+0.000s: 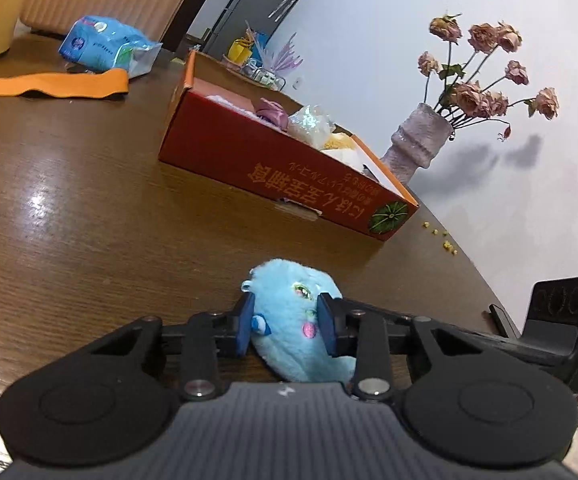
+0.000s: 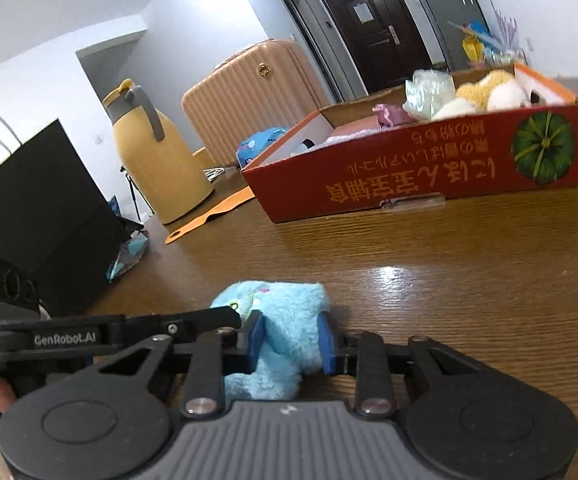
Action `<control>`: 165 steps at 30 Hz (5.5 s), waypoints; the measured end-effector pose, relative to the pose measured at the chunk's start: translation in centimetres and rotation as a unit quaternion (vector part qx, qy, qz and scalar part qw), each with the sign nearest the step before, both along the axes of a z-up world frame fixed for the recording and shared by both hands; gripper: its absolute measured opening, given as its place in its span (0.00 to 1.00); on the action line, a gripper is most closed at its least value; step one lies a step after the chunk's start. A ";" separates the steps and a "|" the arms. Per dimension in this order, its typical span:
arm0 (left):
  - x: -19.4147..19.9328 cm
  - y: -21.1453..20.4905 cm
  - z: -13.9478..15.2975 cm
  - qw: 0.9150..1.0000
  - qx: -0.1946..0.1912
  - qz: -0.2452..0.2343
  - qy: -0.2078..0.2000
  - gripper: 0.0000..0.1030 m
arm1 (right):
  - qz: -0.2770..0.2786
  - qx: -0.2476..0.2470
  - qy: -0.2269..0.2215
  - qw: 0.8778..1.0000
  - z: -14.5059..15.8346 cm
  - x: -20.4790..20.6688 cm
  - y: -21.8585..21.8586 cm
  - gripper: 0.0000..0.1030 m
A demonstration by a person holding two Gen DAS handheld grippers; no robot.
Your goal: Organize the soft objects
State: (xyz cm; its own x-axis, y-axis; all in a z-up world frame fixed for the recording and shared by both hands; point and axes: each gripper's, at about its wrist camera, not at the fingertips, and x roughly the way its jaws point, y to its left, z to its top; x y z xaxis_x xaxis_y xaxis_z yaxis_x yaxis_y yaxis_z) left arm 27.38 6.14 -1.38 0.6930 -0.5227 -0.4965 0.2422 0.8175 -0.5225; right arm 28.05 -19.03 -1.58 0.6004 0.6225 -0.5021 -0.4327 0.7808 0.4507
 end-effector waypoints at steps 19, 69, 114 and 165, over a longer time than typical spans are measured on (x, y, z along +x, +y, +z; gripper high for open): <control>18.9 -9.0 9.3 0.989 0.084 -0.073 -0.101 0.30 | -0.081 -0.054 -0.097 0.991 9.5 15.0 -6.0 0.20; 1.1 -2.0 11.0 0.930 0.203 0.169 -0.257 0.98 | -0.230 -0.148 -0.246 0.930 11.2 1.1 -7.4 1.00; -27.5 -1.1 4.8 0.930 0.212 0.165 -0.252 1.00 | -0.230 -0.125 -0.207 0.943 4.4 -28.9 -4.4 1.00; -27.5 -0.9 4.7 0.930 0.214 0.162 -0.250 1.00 | -0.221 -0.130 -0.205 0.945 3.9 -28.7 -3.8 1.00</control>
State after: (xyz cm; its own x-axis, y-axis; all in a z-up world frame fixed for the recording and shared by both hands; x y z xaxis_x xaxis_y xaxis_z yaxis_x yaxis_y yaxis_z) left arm -0.16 5.20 3.34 0.9801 -0.0757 -0.1836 0.0732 0.9971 -0.0202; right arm -0.69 -22.88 2.30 0.9498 0.1536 -0.2726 -0.1355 0.9872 0.0839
